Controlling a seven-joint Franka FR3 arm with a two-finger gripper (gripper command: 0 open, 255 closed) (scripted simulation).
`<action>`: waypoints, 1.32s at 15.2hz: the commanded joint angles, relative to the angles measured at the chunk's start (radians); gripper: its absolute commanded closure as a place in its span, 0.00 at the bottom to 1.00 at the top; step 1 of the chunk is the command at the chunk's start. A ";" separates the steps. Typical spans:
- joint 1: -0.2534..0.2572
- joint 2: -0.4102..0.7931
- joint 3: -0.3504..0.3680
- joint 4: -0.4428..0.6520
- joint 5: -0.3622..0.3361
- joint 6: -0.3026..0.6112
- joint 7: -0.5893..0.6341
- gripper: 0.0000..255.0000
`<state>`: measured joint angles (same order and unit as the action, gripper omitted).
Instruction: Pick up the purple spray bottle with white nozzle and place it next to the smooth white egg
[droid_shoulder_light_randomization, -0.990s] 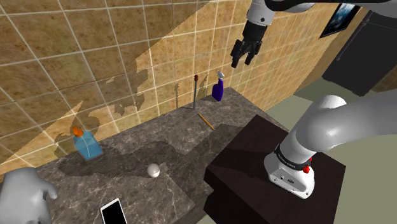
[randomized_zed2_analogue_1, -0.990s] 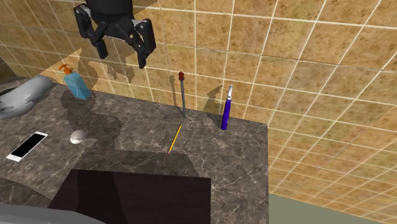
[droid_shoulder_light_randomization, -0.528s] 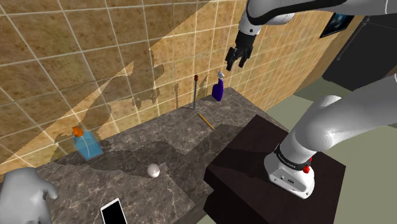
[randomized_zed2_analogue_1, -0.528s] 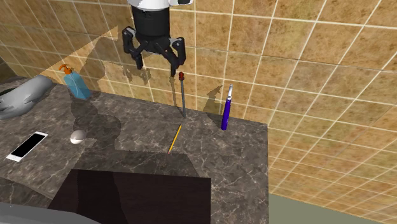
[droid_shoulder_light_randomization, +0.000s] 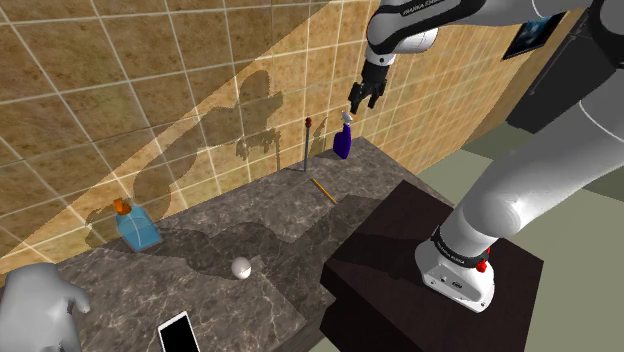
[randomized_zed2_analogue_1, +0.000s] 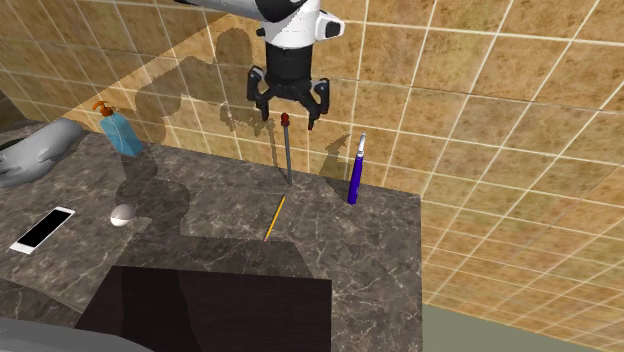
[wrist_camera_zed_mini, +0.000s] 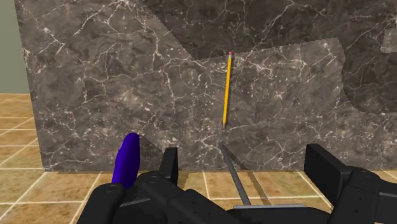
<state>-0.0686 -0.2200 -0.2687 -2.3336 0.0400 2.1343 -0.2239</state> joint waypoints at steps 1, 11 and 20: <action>-0.003 0.085 -0.020 0.043 0.014 0.040 -0.040 0.00; -0.061 0.469 -0.059 0.309 0.127 0.139 -0.214 0.00; -0.167 0.821 -0.035 0.666 0.202 0.128 -0.309 0.00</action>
<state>-0.2216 0.5572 -0.3073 -1.7221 0.2359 2.2722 -0.5261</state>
